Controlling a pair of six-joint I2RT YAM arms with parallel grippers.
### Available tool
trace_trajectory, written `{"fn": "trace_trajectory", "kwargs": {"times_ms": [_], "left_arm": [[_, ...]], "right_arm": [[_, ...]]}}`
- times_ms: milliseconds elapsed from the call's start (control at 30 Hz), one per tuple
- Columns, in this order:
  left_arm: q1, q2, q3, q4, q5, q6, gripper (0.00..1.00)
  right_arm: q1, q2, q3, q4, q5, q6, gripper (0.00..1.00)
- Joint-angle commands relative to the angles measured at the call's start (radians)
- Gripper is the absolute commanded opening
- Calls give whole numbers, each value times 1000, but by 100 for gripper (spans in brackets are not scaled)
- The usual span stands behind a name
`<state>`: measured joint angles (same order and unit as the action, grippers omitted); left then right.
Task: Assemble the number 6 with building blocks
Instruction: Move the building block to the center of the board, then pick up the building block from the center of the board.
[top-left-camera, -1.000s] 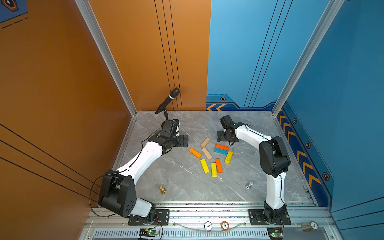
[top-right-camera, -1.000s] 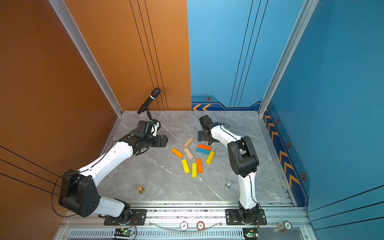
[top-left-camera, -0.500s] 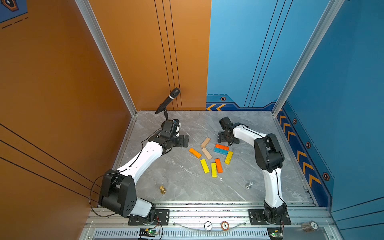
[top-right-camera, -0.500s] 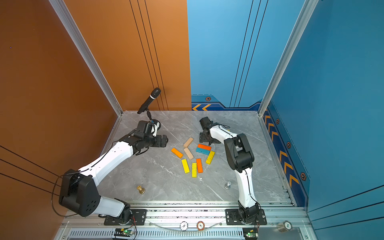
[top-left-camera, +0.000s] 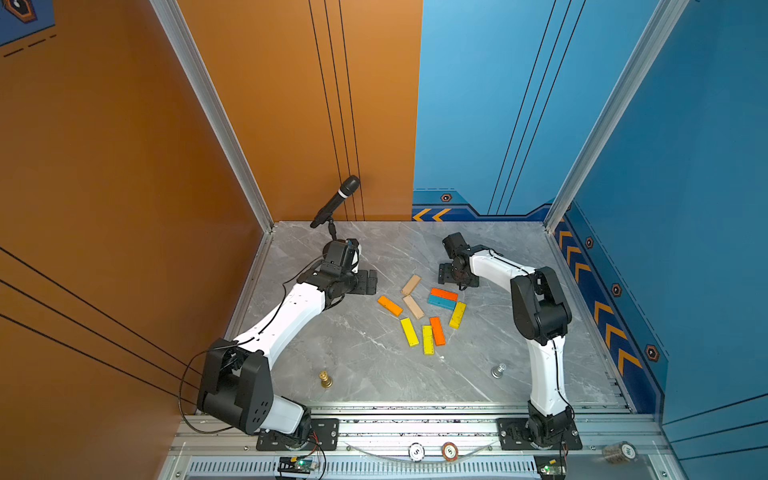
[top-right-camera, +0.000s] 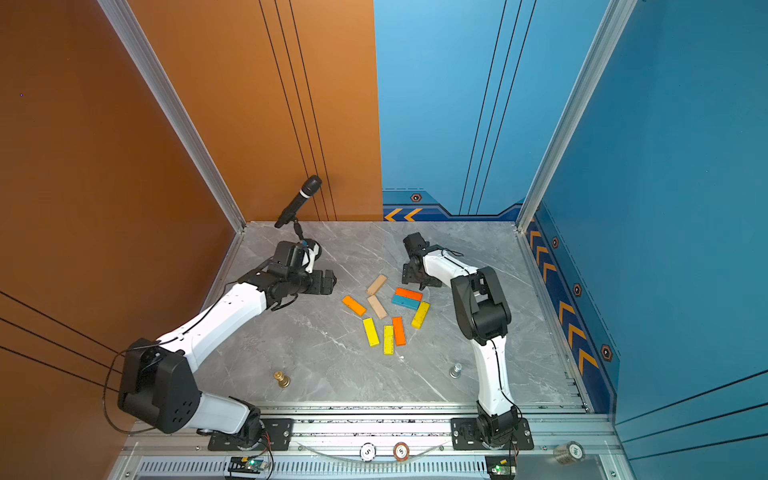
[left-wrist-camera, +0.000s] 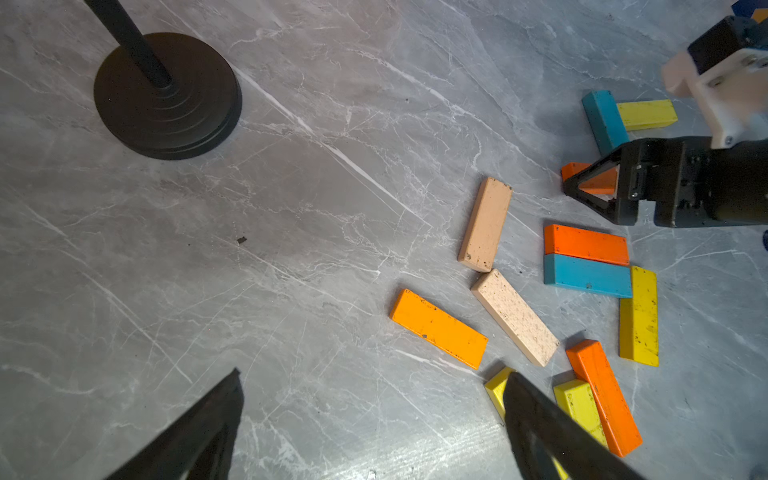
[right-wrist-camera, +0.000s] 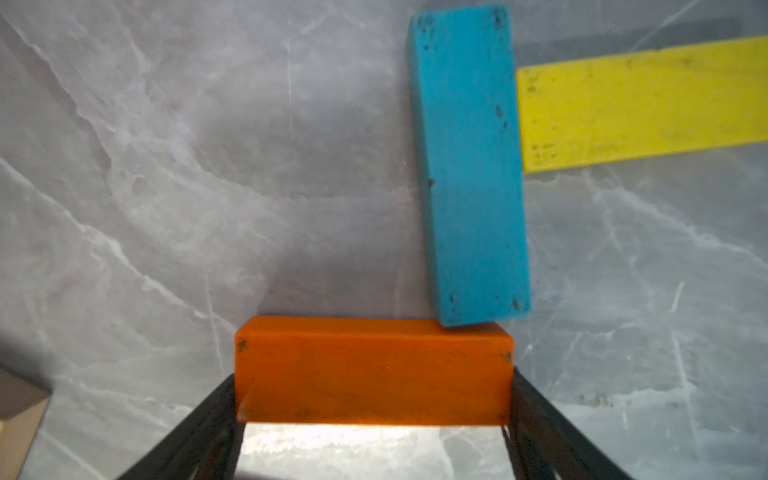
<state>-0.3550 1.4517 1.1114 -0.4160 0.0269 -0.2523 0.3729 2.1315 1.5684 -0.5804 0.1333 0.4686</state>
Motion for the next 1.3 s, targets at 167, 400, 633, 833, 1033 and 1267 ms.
{"fn": "trace_trajectory", "kwargs": {"times_ms": [167, 400, 633, 833, 1033, 1267], "left_arm": [[-5, 16, 22, -17, 23, -5, 98], [-7, 16, 22, -17, 30, -11, 98], [-15, 4, 18, -18, 19, -5, 98], [-16, 1, 19, -27, 11, 3, 98], [-14, 10, 20, -26, 7, 9, 98], [-13, 39, 27, -26, 15, 10, 98]], "right_arm": [[-18, -231, -230, -3, 13, 64, 81], [-64, -250, -316, 29, -2, 266, 82], [-24, -223, -284, 18, 14, 420, 92], [-21, -210, -180, -93, 23, 163, 99], [-61, -238, -121, -159, -16, -207, 100], [-61, -167, 2, -260, -76, -526, 88]]}}
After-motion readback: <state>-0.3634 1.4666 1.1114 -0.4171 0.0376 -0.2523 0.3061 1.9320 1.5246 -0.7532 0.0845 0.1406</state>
